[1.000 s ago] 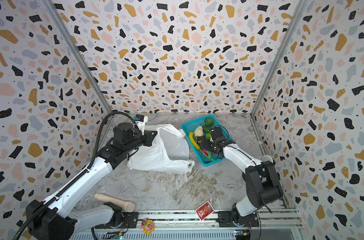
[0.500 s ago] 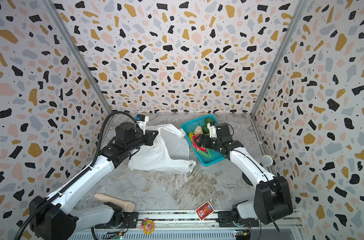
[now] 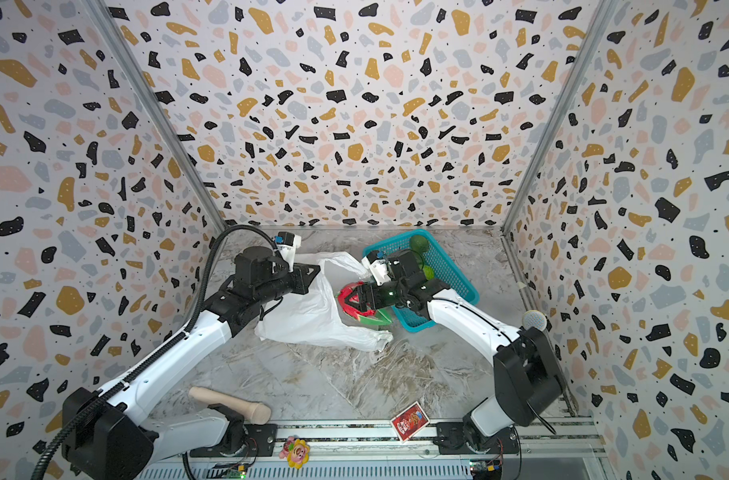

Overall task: Place the fruits into the plastic bag
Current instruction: 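Carry the dragon fruit with the right gripper into the held-open bag, then open the right gripper to drop the dragon fruit and withdraw toward the basket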

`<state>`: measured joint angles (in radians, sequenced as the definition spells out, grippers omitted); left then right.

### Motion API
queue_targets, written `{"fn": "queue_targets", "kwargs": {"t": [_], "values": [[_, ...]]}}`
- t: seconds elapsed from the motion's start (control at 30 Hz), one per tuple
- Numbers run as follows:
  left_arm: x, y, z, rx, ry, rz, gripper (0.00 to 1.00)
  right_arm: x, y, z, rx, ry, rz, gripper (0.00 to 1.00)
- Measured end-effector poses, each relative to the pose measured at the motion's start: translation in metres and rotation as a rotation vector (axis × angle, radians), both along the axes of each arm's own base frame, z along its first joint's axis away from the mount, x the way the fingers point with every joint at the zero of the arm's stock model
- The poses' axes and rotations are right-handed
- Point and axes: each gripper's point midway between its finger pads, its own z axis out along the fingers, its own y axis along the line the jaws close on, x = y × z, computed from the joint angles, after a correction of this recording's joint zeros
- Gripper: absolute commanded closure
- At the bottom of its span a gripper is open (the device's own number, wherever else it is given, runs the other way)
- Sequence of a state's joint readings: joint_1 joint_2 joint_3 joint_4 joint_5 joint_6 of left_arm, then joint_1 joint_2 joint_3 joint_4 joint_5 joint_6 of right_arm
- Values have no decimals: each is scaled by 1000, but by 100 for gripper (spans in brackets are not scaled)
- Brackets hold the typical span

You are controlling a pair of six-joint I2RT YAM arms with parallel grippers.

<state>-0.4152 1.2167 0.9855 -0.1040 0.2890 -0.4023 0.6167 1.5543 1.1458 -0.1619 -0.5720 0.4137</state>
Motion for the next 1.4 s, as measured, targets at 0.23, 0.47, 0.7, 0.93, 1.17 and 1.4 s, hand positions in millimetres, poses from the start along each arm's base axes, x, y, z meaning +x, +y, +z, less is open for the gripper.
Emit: {"fn": "queue_targets", "kwargs": {"t": [0.23, 0.47, 0.7, 0.93, 1.17, 1.4], "values": [[-6, -7, -13, -36, 35, -36, 100, 18, 51, -36, -30, 17, 46, 81], [-7, -9, -24, -39, 53, -50, 100, 20, 90, -83, -81, 75, 105, 55], [-5, -6, -32, -16, 62, -31, 100, 5, 102, -95, -98, 94, 175, 0], [1, 7, -42, 43, 58, 36, 100, 13, 76, -39, -31, 3, 145, 1], [-3, 27, -48, 112, 52, 120, 100, 23, 18, 16, -4, -118, 1, 0], [-5, 45, -52, 185, 53, 183, 98, 18, -6, 16, -52, -158, -78, 1]]}}
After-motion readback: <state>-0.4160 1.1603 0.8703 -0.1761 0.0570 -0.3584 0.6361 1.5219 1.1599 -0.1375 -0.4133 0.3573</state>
